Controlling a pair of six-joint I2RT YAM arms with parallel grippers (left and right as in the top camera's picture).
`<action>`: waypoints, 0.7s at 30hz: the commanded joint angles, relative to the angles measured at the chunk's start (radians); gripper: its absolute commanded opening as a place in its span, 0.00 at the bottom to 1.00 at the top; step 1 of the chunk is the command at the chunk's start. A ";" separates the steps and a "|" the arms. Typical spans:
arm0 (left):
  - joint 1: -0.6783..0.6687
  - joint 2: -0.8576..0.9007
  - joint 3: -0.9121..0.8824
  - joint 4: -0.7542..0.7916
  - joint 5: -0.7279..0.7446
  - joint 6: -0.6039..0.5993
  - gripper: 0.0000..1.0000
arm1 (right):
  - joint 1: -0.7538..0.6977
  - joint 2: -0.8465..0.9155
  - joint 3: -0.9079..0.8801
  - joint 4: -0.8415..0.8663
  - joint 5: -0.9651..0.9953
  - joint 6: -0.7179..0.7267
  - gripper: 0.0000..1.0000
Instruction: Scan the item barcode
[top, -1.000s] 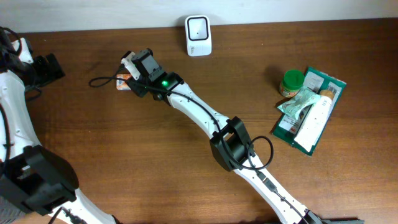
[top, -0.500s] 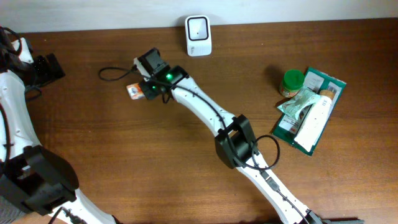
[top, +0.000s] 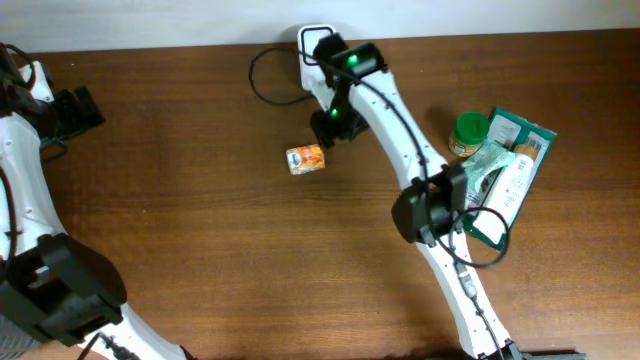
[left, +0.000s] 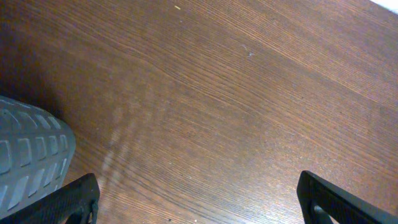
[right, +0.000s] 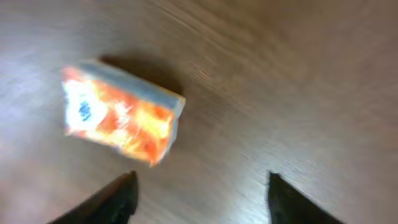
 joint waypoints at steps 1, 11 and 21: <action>0.003 -0.006 0.014 0.002 -0.004 -0.013 0.99 | 0.004 -0.087 0.005 -0.002 -0.013 -0.119 0.65; 0.010 -0.006 0.014 0.002 -0.004 -0.014 0.99 | -0.014 -0.078 0.003 -0.012 -0.113 -0.455 0.64; 0.012 -0.006 0.014 0.002 -0.004 -0.014 0.99 | -0.022 -0.074 0.003 -0.012 -0.122 -0.455 0.63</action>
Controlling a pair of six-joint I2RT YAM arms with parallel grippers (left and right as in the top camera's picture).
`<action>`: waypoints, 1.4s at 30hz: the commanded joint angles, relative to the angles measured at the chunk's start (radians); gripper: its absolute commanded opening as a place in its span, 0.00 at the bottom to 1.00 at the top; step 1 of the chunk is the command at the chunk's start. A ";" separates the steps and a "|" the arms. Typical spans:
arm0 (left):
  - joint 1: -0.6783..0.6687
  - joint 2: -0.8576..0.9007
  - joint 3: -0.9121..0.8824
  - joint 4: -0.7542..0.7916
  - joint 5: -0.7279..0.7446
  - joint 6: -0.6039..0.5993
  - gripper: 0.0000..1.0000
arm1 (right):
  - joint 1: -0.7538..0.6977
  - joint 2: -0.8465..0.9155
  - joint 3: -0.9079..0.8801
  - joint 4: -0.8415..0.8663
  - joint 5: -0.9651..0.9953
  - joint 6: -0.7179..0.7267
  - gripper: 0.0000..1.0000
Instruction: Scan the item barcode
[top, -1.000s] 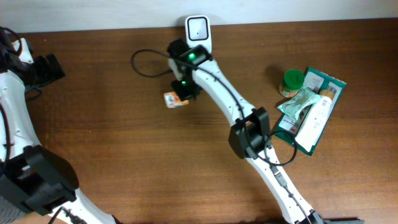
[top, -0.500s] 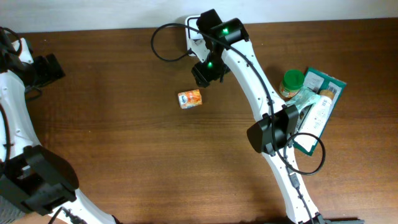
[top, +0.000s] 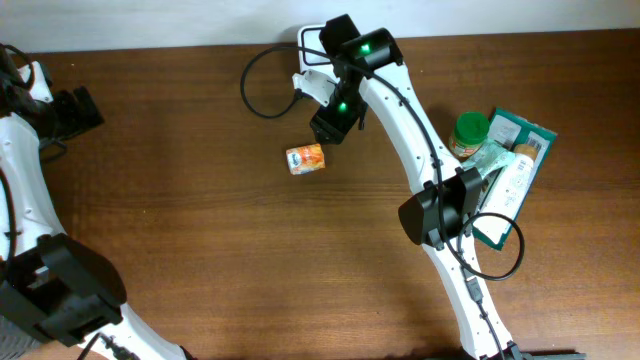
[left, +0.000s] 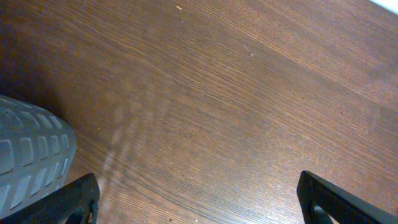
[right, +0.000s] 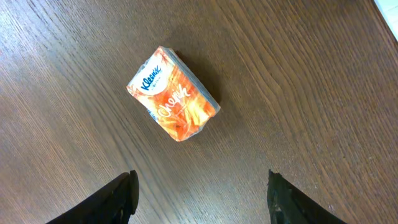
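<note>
An orange Kleenex tissue pack (top: 306, 159) lies flat on the brown table, seen closer in the right wrist view as the tissue pack (right: 173, 102). My right gripper (top: 333, 122) hangs above and just right of it, open, with nothing between its fingers (right: 121, 196). A white barcode scanner (top: 314, 42) with a black cable stands at the back edge, partly hidden by the right arm. My left gripper (top: 80, 108) sits at the far left edge, open over bare wood (left: 199, 205).
A green tray (top: 510, 175) at the right holds a green-lidded jar (top: 469, 133) and several packets. The scanner's cable (top: 255, 85) loops on the table behind the tissue pack. A grey ribbed object (left: 28, 155) lies beside the left gripper.
My right gripper has shifted slightly back and right, away from the tissue pack, and turned; the pack now shows sharper and farther off in its wrist view. The left arm is unchanged.
</note>
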 joint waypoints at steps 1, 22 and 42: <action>0.009 -0.006 0.014 0.002 -0.004 -0.014 0.99 | -0.008 0.002 0.002 -0.003 -0.020 -0.012 0.63; 0.009 -0.006 0.014 0.002 -0.003 -0.014 0.99 | -0.074 -0.202 0.003 -0.029 -0.125 -0.003 0.60; 0.009 -0.006 0.014 0.002 -0.004 -0.013 0.99 | -0.075 -0.241 0.003 -0.029 -0.133 -0.004 0.60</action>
